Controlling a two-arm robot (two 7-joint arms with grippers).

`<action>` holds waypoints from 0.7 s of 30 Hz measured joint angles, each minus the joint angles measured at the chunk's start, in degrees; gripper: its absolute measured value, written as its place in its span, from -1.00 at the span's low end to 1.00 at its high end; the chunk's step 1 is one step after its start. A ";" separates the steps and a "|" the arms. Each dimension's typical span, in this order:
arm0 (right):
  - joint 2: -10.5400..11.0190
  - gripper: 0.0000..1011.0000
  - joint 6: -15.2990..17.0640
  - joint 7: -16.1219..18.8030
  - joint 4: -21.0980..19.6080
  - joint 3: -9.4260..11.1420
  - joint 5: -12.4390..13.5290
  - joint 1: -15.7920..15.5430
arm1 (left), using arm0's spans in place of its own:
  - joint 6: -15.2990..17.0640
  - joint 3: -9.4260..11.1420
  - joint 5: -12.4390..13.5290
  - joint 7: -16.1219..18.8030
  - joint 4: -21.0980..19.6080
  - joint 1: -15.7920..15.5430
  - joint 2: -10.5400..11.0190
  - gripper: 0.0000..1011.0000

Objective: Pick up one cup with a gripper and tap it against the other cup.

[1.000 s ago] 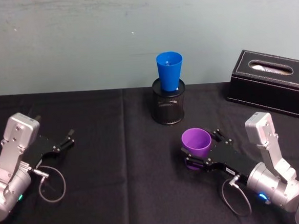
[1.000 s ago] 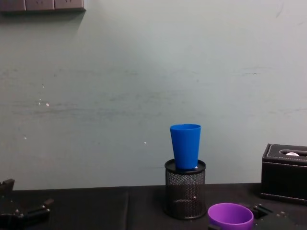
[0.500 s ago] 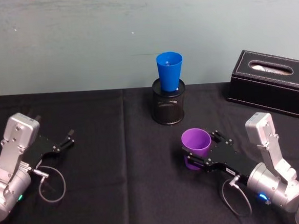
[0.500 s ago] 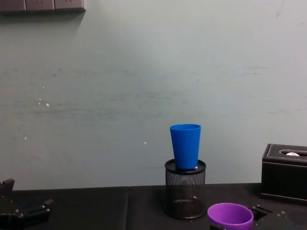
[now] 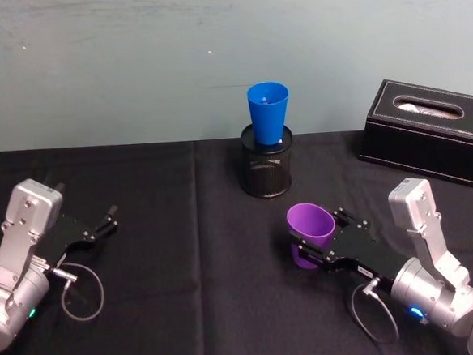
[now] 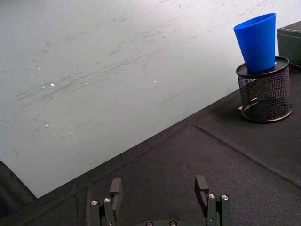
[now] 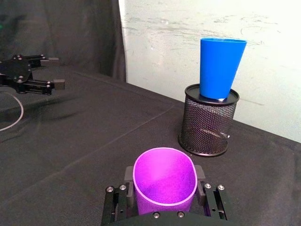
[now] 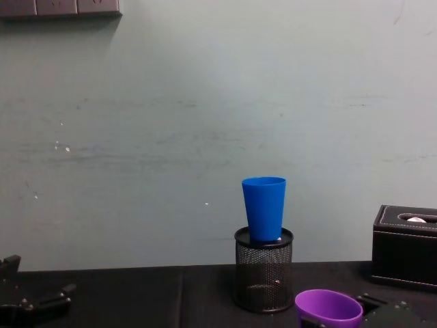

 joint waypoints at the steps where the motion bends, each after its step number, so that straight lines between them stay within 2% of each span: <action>1: 0.01 0.45 0.00 0.00 0.00 0.00 0.01 -0.01 | 0.00 0.00 0.00 0.00 0.00 0.00 0.00 1.00; 21: 0.01 0.43 0.00 -0.09 -0.01 0.00 0.01 -0.02 | 0.00 0.00 0.00 0.00 0.00 0.00 0.00 1.00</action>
